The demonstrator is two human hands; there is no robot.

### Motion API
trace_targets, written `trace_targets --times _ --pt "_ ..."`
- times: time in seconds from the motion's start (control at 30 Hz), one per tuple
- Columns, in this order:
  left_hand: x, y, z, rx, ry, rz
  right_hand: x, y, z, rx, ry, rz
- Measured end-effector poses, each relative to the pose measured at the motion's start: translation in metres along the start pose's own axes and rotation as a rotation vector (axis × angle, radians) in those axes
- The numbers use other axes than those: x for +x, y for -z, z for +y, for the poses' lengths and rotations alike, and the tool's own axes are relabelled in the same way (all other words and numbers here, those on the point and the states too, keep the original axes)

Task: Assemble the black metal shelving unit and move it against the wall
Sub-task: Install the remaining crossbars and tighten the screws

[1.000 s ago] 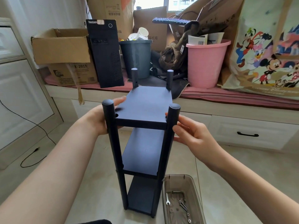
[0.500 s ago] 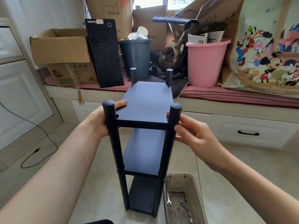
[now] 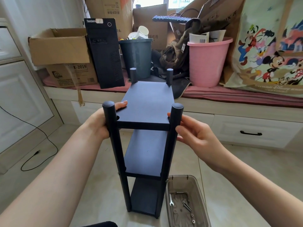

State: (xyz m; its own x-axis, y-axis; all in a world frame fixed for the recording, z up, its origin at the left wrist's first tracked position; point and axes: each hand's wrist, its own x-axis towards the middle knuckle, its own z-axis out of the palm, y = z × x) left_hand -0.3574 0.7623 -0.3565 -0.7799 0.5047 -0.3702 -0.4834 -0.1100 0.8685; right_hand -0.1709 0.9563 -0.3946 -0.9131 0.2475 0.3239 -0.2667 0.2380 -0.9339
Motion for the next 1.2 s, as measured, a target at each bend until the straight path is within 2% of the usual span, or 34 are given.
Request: trace_targets --times 0.27,0.47,0.57,0.67,0.73,0.83,0.9,0.93,1.07,1.13,1.2 --pt "0.001 -0.001 -0.003 -0.005 -0.038 0.028 0.000 -0.001 -0.004 0.025 0.021 -0.057" --pt "-0.001 -0.001 -0.001 0.050 -0.035 0.003 0.001 0.002 -0.001 0.045 -0.001 -0.040" --pt "-0.004 -0.001 0.002 0.102 -0.108 0.088 0.003 0.005 0.001 0.067 -0.026 -0.034" --pt "-0.016 0.001 0.010 0.275 -0.393 0.354 0.004 0.007 0.003 0.072 -0.049 -0.035" --pt "-0.031 0.000 0.017 0.485 -0.761 0.502 0.005 0.008 0.004 0.070 -0.066 -0.035" --pt "-0.061 -0.024 0.017 0.758 -1.303 0.448 0.008 0.010 0.002 0.082 -0.096 -0.039" --pt "-0.069 -0.044 0.004 0.965 -1.461 0.357 0.010 0.011 0.001 0.103 -0.103 -0.050" --pt "-0.071 -0.052 -0.003 1.055 -1.442 0.300 0.010 0.012 0.000 0.117 -0.102 -0.053" --pt "-0.067 -0.066 -0.030 1.410 -1.105 0.080 0.011 0.011 -0.002 0.138 -0.073 -0.071" --pt "-0.060 -0.065 -0.037 1.540 -1.026 -0.009 0.011 0.013 -0.003 0.142 -0.063 -0.071" --pt "-0.054 -0.065 -0.043 1.657 -0.988 -0.026 0.011 0.013 -0.004 0.143 -0.057 -0.060"
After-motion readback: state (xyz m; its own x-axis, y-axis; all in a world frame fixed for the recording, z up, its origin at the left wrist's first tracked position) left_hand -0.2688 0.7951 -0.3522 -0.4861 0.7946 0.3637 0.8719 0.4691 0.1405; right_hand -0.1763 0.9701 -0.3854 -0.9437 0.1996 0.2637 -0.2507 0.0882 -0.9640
